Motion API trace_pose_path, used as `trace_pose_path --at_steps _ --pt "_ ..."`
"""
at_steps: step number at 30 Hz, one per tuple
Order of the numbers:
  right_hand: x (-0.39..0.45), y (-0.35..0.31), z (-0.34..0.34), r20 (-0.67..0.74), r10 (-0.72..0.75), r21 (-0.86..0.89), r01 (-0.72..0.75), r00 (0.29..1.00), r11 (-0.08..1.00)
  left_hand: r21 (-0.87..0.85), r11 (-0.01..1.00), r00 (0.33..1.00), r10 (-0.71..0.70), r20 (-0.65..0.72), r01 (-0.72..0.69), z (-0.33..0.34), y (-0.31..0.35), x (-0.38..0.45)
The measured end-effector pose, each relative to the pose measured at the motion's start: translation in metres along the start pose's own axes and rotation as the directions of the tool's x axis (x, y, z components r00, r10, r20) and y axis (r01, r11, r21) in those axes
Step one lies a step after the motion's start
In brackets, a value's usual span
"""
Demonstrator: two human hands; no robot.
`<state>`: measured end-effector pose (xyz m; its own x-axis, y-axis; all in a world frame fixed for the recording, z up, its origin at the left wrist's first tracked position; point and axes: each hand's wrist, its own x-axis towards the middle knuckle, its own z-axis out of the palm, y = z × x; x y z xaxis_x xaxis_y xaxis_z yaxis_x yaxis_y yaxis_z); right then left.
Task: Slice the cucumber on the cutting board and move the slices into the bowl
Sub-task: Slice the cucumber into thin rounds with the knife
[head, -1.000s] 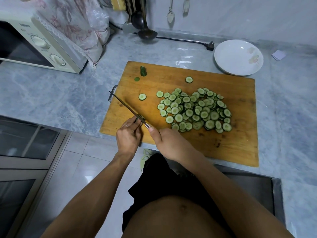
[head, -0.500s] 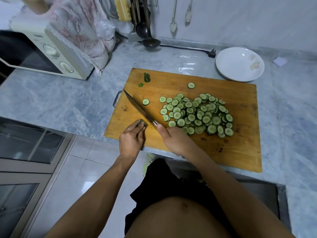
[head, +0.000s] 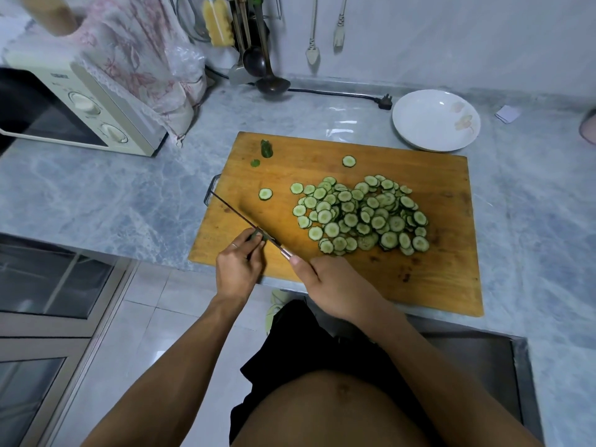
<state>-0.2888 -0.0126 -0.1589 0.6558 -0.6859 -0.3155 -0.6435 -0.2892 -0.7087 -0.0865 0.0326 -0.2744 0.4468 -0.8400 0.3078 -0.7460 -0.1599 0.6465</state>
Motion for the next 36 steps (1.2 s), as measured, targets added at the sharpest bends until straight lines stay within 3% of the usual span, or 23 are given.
trace_pose_path --at_steps 19,29,36 --pt "0.042 -0.011 0.024 0.046 0.094 -0.005 -0.094 0.995 0.996 0.037 0.999 1.0 0.015 0.0 -0.015 0.002 0.004 -0.003" --pt "0.039 0.008 -0.005 -0.002 0.145 0.09 -0.145 0.989 0.985 -0.003 1.0 0.999 -0.003 -0.032 0.002 -0.003 0.006 -0.002" --pt "0.016 0.005 -0.006 -0.009 0.016 0.054 -0.015 1.0 0.998 -0.012 1.0 0.999 -0.029 -0.021 0.028 -0.001 0.001 -0.003"
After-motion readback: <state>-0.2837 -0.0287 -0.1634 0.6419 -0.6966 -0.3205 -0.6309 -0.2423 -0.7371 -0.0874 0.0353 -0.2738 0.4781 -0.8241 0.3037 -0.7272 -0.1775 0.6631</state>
